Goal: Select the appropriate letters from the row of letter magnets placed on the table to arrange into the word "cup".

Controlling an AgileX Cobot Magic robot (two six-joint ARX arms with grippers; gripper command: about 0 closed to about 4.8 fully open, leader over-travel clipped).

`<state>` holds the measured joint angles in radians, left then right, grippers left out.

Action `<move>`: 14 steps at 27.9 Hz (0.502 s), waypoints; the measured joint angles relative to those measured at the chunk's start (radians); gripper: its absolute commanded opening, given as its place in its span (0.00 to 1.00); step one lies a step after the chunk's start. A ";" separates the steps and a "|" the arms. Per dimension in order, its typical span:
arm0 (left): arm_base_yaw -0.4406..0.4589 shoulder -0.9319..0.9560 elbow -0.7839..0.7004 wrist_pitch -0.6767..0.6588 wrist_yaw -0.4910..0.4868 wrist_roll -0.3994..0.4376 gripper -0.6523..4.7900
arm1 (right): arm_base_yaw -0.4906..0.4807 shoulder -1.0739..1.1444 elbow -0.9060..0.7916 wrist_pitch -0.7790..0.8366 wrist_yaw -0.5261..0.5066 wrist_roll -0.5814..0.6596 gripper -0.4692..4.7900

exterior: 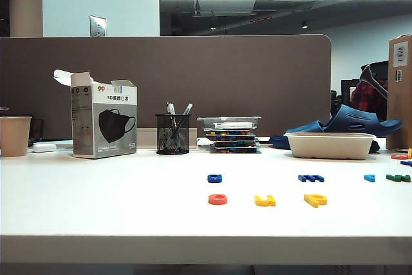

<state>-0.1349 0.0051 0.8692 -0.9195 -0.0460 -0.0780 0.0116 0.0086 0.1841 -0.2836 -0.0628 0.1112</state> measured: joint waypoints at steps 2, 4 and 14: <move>0.000 -0.006 -0.051 0.051 0.001 0.007 0.11 | 0.000 0.000 -0.013 0.016 0.002 0.000 0.09; 0.000 -0.004 -0.109 0.127 0.001 0.007 0.11 | -0.001 0.000 -0.034 0.048 0.002 0.000 0.09; 0.000 -0.004 -0.544 0.642 0.002 -0.002 0.11 | -0.001 0.000 -0.163 0.148 0.006 0.000 0.09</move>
<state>-0.1352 0.0013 0.3252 -0.2771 -0.0444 -0.0803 0.0105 0.0086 0.0216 -0.1360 -0.0563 0.1112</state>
